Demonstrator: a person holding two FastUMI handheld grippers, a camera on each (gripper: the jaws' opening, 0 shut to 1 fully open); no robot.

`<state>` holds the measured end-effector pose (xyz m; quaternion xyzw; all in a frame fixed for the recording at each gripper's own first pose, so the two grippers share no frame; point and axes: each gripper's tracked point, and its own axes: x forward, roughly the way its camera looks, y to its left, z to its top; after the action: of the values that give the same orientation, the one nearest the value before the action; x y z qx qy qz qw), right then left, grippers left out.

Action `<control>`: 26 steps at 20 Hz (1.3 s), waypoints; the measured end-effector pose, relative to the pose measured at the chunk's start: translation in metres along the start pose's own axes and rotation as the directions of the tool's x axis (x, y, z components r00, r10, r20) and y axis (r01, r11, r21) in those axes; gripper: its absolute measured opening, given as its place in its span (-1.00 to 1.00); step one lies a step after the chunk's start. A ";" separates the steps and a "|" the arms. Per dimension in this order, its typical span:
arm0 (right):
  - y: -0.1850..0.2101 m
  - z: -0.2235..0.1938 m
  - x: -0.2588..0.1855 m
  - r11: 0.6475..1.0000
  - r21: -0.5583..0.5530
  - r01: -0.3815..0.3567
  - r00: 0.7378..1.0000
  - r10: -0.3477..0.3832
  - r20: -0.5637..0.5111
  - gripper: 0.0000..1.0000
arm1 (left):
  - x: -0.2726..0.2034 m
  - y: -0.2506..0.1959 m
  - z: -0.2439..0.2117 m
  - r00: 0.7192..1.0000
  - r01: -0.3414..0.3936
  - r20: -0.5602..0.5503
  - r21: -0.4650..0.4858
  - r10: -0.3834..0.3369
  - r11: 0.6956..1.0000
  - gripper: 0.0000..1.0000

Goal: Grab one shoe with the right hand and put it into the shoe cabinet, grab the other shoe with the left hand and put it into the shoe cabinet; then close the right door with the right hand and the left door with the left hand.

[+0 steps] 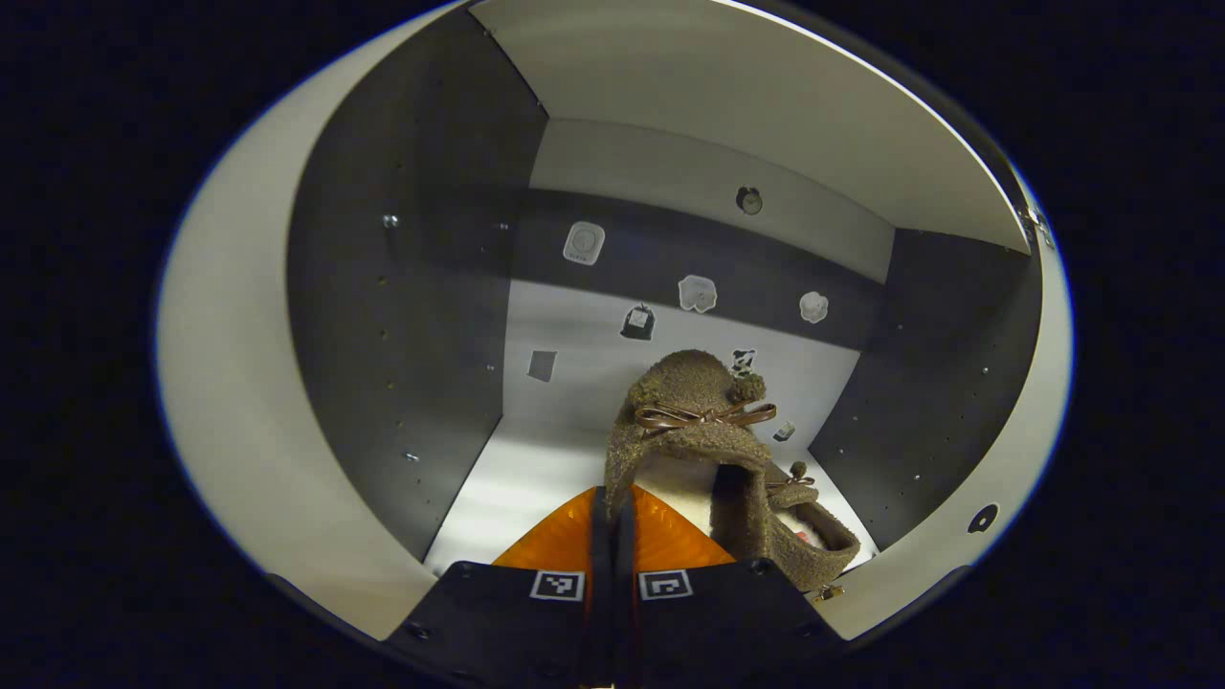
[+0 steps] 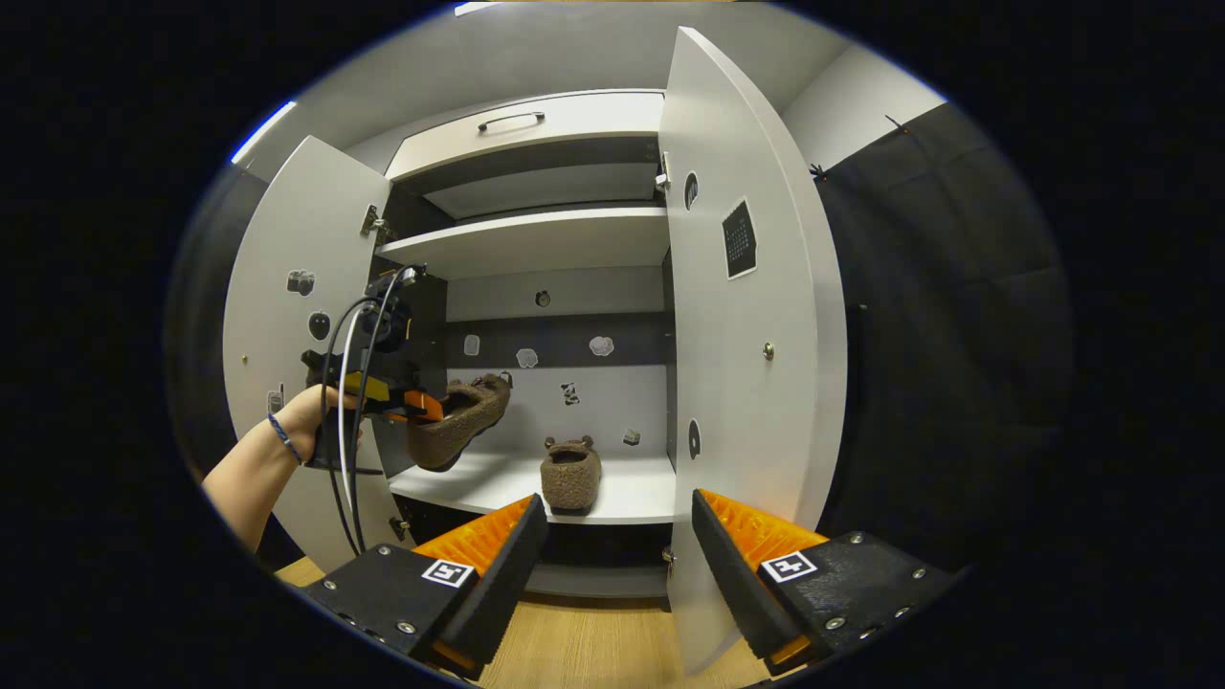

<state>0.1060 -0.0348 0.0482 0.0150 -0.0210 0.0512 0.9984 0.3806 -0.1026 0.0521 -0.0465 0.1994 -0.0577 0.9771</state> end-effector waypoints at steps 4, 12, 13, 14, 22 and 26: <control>-0.002 -0.005 0.001 1.000 0.002 0.009 1.000 -0.009 -0.016 0.87 | 0.038 0.008 -0.038 0.992 -0.006 -0.122 -0.067 -0.002 0.998 -0.89; 0.001 -0.011 -0.004 1.000 0.000 0.013 0.999 -0.013 -0.033 0.87 | 0.052 0.014 -0.041 0.993 -0.025 -0.116 -0.007 0.024 1.000 -0.46; 0.002 -0.010 -0.004 1.000 0.001 0.012 0.999 -0.012 -0.034 0.87 | 0.048 0.013 -0.031 0.996 -0.022 -0.087 0.012 0.023 1.000 -0.36; 0.002 -0.010 -0.004 1.000 0.004 0.013 0.999 -0.013 -0.034 0.87 | 0.042 0.010 -0.026 0.997 -0.018 -0.070 0.037 0.021 0.999 -0.29; 0.012 -0.004 -0.023 1.000 -0.007 0.001 1.000 -0.001 -0.019 0.87 | -0.063 -0.022 0.019 0.990 0.100 0.092 0.082 -0.107 0.992 0.36; 0.011 0.003 -0.039 1.000 0.000 0.001 1.000 -0.001 0.000 0.96 | -0.135 -0.037 0.030 0.971 0.121 0.192 0.110 -0.140 0.987 0.72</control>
<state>0.0663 -0.0284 0.0496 0.0150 -0.0212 0.0510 0.9984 0.2660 -0.1189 0.1359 -0.0175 0.0941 -0.1266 0.9873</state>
